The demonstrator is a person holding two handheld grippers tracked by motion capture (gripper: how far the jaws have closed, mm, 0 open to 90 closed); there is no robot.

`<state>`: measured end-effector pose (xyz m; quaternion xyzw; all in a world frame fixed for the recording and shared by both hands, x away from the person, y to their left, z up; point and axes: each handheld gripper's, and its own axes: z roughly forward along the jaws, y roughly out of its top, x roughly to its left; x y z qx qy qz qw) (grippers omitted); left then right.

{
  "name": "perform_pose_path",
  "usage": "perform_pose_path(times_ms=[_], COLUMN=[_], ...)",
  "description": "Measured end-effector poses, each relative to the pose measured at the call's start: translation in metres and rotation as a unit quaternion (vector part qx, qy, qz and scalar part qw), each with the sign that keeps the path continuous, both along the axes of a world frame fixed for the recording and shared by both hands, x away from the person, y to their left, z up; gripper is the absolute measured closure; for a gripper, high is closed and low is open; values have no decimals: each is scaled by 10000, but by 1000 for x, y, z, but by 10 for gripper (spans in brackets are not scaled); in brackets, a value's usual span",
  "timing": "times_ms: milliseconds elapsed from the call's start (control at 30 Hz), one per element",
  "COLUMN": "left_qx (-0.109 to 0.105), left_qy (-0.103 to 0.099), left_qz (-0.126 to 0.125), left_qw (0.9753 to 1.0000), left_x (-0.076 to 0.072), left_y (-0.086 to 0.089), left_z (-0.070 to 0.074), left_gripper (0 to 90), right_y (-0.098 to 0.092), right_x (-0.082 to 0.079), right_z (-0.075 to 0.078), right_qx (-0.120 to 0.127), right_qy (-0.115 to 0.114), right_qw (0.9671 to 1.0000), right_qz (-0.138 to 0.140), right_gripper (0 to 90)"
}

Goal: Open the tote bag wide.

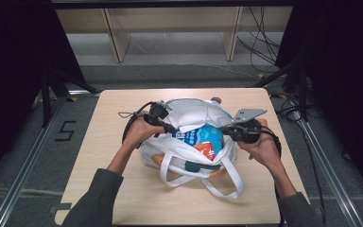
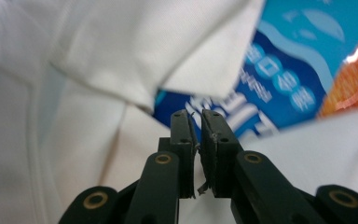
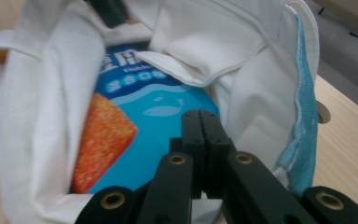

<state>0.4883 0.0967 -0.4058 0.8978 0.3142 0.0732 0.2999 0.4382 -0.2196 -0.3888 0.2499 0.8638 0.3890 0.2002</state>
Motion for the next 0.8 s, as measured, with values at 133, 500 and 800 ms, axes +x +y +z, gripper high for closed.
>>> perform_pose_path(times_ms=[133,500,800], left_qx=[-95,-782,-1191], left_qy=[-158,-286,-512], left_qz=[61,517,628], left_qw=[9998,9952,9896], left_x=[-17,-22,-30], left_y=[20,58,58], left_z=[-7,-36,-30], left_gripper=[834,866,843], right_y=[1,-35,-32], right_x=[16,59,46], right_z=[-5,-72,-45], right_qx=[37,231,256], right_qy=[82,788,526], right_qw=[9999,9929,9952], right_qz=[-128,-863,-787], right_gripper=[900,900,900])
